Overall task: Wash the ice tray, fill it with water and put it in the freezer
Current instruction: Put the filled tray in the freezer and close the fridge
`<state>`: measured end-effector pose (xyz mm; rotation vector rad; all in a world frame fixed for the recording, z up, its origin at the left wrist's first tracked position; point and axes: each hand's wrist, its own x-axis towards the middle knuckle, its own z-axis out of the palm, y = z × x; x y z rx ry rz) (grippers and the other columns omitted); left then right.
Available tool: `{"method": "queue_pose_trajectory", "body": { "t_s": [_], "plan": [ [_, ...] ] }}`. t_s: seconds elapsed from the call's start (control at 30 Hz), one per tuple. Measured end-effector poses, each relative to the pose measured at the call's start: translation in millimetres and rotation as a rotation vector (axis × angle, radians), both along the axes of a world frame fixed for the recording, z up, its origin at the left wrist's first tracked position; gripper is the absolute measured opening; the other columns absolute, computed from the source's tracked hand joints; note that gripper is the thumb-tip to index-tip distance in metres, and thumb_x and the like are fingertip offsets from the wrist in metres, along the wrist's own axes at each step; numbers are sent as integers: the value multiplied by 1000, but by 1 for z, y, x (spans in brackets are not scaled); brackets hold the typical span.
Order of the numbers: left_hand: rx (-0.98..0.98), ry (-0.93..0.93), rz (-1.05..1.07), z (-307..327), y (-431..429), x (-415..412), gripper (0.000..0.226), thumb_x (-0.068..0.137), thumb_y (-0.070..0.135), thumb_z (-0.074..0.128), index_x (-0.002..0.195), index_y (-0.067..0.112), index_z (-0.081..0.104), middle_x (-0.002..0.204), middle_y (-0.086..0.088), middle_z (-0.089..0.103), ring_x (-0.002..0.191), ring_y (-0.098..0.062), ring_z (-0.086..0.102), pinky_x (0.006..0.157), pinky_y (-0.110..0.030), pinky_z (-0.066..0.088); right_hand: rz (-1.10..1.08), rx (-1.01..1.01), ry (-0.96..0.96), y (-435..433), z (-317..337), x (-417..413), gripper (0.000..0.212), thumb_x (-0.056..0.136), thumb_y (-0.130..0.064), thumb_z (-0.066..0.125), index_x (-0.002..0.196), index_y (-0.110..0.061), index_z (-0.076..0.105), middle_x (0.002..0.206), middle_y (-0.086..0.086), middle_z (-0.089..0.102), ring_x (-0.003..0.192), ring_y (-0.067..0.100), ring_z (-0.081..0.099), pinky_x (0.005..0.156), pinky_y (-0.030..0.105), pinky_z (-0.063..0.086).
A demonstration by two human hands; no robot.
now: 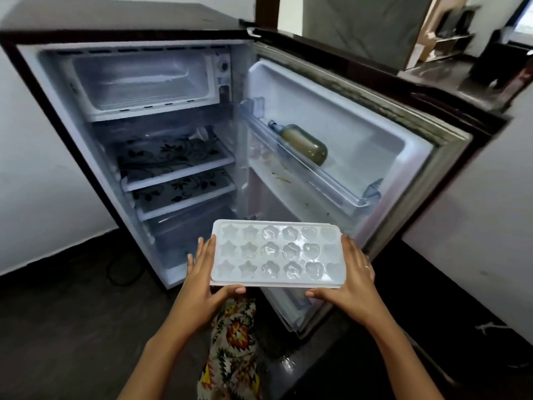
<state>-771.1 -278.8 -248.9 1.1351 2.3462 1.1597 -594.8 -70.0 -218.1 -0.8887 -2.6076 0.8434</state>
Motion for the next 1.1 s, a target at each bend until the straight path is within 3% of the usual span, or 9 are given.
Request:
{"method": "queue_pose_trajectory", "body": {
  "t_s": [0.13, 0.27, 0.53, 0.73, 0.9, 1.0, 1.03, 1.1],
  "plan": [
    [-3, 25, 50, 1, -12, -31, 110, 58, 81, 47, 140, 34, -9, 149, 22, -9, 138, 4, -22, 108, -12, -19, 48, -9, 28, -4, -4, -41, 129, 49, -47, 87, 148, -14, 11, 156, 3, 14, 145, 16, 4, 118, 41, 2],
    [10, 40, 94, 1, -25, -56, 112, 56, 88, 43, 140, 36, -10, 147, 26, -10, 137, 6, -23, 107, -12, -20, 94, -36, 26, -9, -2, -76, 132, 47, -54, 86, 149, -16, 10, 157, 0, 13, 145, 14, 3, 118, 45, 1],
    [42, 61, 216, 5, -34, -107, 102, 59, 80, 47, 137, 42, -8, 139, 36, -12, 136, 8, -22, 103, -5, -19, 216, -71, 36, -2, 11, -153, 122, 55, -43, 86, 149, -19, 11, 157, -2, 13, 145, 13, 5, 117, 45, 1],
    [87, 51, 320, 14, -25, -150, 112, 51, 96, 37, 137, 39, -7, 138, 34, -10, 136, 5, -19, 101, -3, -19, 265, -82, 52, 18, 16, -219, 119, 53, -41, 88, 148, -24, 17, 153, -4, 22, 143, 17, 15, 116, 48, 12],
    [109, 43, 388, 20, -16, -187, 94, 68, 68, 55, 136, 42, -5, 147, 25, -5, 134, 11, -21, 102, -2, -18, 313, -92, 81, 33, 17, -278, 119, 50, -40, 89, 146, -25, 21, 153, -6, 24, 140, 19, 19, 115, 44, 16],
    [124, 34, 438, 24, -8, -212, 106, 57, 89, 47, 136, 40, -5, 143, 30, -6, 135, 8, -20, 102, -3, -17, 334, -112, 109, 41, 18, -311, 116, 51, -37, 88, 145, -27, 22, 152, -7, 23, 140, 19, 19, 115, 42, 16],
    [133, 32, 450, 24, -4, -220, 107, 58, 86, 51, 136, 39, -5, 143, 29, -5, 136, 5, -19, 101, -1, -17, 344, -116, 119, 45, 19, -322, 115, 51, -36, 88, 145, -29, 22, 152, -8, 23, 139, 19, 19, 115, 41, 15],
    [145, 33, 467, 24, 4, -237, 99, 71, 61, 66, 136, 37, -4, 148, 21, -2, 139, -1, -17, 98, 2, -16, 365, -119, 130, 51, 21, -342, 114, 52, -34, 88, 145, -28, 23, 151, -9, 24, 139, 19, 21, 115, 43, 12]
  ]
}}
